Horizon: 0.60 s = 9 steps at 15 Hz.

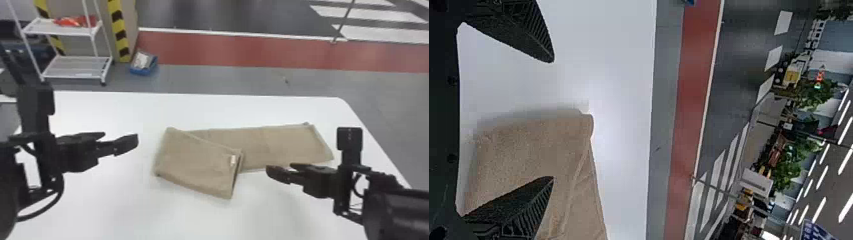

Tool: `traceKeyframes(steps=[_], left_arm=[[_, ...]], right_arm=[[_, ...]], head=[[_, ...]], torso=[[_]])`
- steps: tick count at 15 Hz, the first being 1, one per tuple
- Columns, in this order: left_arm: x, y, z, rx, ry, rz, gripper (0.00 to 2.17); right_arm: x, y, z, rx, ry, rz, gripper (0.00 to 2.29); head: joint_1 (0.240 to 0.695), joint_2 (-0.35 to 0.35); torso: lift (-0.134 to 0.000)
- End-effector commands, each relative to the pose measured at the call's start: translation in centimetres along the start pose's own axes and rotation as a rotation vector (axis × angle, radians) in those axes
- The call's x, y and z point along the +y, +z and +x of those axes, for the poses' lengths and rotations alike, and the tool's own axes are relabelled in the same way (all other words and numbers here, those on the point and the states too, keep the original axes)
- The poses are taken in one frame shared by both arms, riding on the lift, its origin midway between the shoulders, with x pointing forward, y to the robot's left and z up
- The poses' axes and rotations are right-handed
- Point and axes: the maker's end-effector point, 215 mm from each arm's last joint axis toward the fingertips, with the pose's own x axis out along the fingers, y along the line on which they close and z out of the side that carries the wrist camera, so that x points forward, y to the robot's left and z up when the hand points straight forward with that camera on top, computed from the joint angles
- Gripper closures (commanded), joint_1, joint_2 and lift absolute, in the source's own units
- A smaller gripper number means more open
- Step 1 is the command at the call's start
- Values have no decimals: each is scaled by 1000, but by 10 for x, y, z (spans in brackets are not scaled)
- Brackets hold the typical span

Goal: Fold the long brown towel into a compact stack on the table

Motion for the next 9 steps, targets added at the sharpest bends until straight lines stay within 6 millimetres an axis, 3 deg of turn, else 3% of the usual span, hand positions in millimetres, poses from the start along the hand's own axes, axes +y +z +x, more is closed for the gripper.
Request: traceKeyframes(steps=[1,5,9], left_arm=[[41,-7,-21,-21,58,-8,43],[69,-22,-43,-25,60,-34,43],[80,-23,-51,-42,47,-35,43]], right_arm=[[35,-11,14,36,49,-32,90],[62,-18,36,73,43,-106,93],[67,-26,55,113,16,-147,117]], head=[[695,-53],[695,91],[695,148]], torso=[[-124],[-124],[-124]])
